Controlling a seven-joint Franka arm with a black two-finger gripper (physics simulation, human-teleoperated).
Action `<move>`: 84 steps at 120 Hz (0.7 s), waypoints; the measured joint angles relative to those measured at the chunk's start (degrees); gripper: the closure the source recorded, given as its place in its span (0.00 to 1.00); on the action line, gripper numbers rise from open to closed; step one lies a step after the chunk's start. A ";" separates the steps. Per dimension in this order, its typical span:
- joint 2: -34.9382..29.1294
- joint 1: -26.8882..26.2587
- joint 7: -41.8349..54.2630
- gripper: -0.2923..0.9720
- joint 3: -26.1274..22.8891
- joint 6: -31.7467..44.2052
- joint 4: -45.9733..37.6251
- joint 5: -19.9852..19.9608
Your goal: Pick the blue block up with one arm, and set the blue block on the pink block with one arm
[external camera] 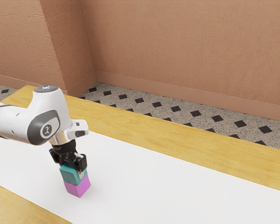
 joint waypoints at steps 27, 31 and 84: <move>-0.08 0.00 -0.15 0.34 0.03 -0.07 0.10 -0.32; -0.65 0.01 -0.16 0.32 0.02 -0.09 0.12 -0.34; -3.47 -7.74 8.98 0.24 7.21 -28.78 39.99 3.54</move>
